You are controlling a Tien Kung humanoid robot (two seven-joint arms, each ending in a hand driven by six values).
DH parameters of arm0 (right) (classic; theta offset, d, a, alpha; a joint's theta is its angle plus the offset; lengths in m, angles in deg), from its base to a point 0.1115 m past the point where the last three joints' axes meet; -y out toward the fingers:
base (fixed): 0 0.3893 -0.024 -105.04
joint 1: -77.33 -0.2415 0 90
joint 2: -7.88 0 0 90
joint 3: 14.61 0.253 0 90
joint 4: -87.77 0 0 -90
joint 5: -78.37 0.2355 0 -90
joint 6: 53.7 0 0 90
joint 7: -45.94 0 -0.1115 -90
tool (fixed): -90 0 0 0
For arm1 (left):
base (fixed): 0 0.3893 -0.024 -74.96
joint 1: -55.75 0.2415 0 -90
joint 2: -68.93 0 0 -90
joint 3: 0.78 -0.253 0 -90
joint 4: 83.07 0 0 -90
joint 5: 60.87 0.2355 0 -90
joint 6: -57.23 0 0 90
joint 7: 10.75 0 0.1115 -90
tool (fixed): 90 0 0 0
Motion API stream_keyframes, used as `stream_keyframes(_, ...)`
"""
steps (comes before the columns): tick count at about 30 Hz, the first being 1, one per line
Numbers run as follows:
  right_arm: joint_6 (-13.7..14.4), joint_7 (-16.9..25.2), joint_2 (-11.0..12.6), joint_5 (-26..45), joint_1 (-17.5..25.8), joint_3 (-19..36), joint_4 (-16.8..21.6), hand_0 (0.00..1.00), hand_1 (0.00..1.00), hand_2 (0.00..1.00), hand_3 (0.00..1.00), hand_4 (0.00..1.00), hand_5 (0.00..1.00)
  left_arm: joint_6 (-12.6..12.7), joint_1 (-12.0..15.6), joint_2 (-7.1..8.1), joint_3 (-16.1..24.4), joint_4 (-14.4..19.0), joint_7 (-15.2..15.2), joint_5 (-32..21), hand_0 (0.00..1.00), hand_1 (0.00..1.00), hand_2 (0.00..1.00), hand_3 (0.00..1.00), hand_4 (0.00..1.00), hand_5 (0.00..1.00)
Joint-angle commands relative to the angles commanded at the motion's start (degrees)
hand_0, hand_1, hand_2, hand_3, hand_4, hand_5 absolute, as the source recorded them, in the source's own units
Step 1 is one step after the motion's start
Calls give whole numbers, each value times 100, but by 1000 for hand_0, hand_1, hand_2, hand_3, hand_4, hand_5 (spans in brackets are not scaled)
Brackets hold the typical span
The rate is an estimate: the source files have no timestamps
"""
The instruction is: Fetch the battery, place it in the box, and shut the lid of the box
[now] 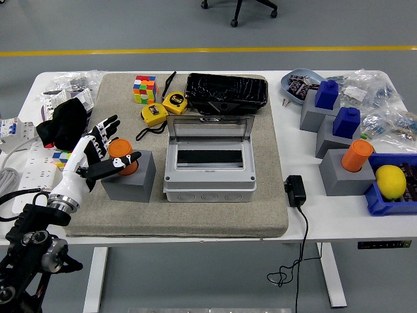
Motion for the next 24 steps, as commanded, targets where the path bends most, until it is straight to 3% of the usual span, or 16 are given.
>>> stream_keyframes(4, 5, 6, 4, 10, -4, -3, 0, 998, 998, 959, 926, 998, 998, 75, -17, -17, -39, -19, 29, -42, 856, 904, 808, 803, 998, 5)
stream_keyframes(5, 7, 9, 6, 11, -5, -5, 0, 998, 998, 956, 913, 998, 998, 88, -19, -21, -53, -26, 35, -46, 801, 877, 779, 783, 998, 2)
stream_keyframes(22, 5, 41, 11, 99, -29, -65, 0, 998, 998, 952, 904, 998, 998, 219, -70, -88, -291, -106, 84, -140, 809, 889, 798, 844, 998, 2)
stream_keyframes(23, 7, 44, 12, 98, -29, -59, 0, 998, 998, 949, 901, 998, 998, 246, -71, -91, -302, -110, 90, -145, 733, 825, 734, 797, 998, 2)
stream_keyframes(24, 10, 48, 13, 98, -29, -57, 0, 998, 998, 949, 901, 998, 998, 268, -73, -92, -311, -114, 93, -145, 733, 825, 734, 797, 998, 2)
